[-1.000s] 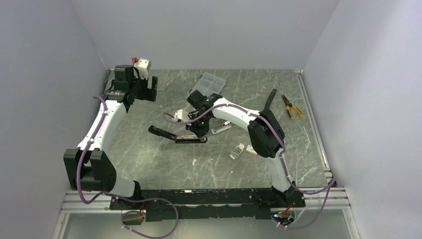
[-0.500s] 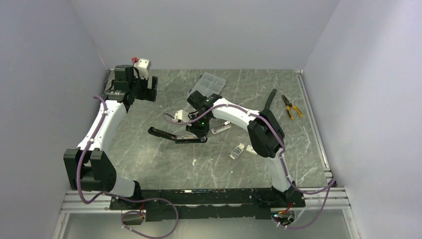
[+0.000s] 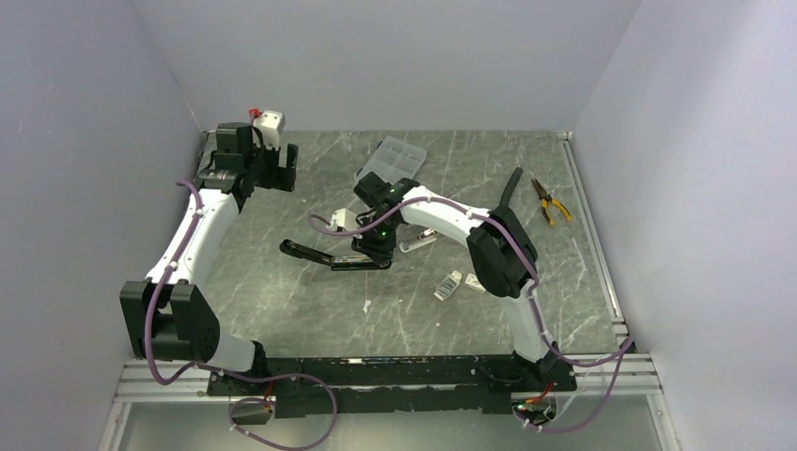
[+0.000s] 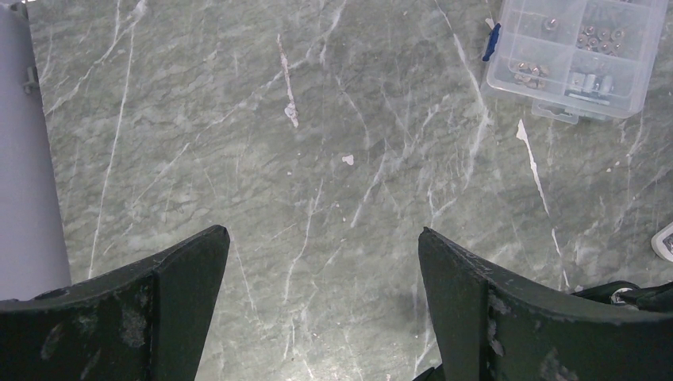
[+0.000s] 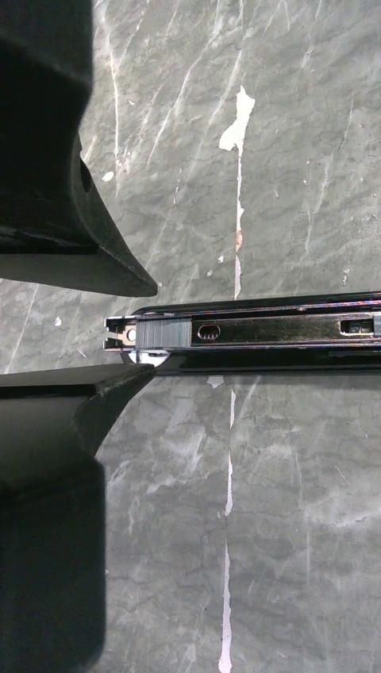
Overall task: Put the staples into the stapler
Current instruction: Install the staple into the stapler, then pick up the staple from the staple box.
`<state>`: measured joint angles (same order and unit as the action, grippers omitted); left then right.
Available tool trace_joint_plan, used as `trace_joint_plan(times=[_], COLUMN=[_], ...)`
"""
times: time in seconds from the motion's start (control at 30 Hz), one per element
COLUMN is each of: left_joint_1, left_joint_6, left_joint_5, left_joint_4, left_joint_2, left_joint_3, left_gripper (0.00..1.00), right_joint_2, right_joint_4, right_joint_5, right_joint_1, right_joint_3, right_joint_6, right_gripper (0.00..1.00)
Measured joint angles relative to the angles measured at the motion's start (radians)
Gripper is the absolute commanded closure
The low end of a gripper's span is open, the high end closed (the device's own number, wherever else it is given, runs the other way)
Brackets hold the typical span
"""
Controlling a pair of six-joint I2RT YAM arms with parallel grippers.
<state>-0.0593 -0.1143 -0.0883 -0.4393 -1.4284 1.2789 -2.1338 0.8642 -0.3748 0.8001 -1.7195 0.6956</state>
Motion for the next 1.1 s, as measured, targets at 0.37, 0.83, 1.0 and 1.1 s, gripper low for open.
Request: trace_joint_plan(times=[0.37,0.83,1.0,1.1], left_joint_1=[0.0,0.001,0.001,0.001], left_joint_6=[-0.05,-0.14,-0.15,-0.154], left_joint_5=[-0.055,-0.36,-0.431,-0.446], left_joint_4=[0.009,0.013,-0.009,-0.038], left_joint_2=[0.007,0.008,0.006,-0.006], left_joint_3=[-0.009,-0.041,-0.038,-0.024], left_gripper=[0.06,0.06,0.06,0.06], right_joint_2=[0.135,0.541,0.569,0.599], right_joint_4=[-0.073,-0.167,-0.181,-0.187], right_joint_5=[-0.067,-0.15,-0.109,-0.072], right_joint_1=[-0.06,-0.291,-0.311,-0.311], right_joint_3=[0.15,0.547,0.652,0.69], right_joint_6=[-0.033,-0.064,-0.136,-0.168], right_gripper=[0.45,0.54,0.63,0.67])
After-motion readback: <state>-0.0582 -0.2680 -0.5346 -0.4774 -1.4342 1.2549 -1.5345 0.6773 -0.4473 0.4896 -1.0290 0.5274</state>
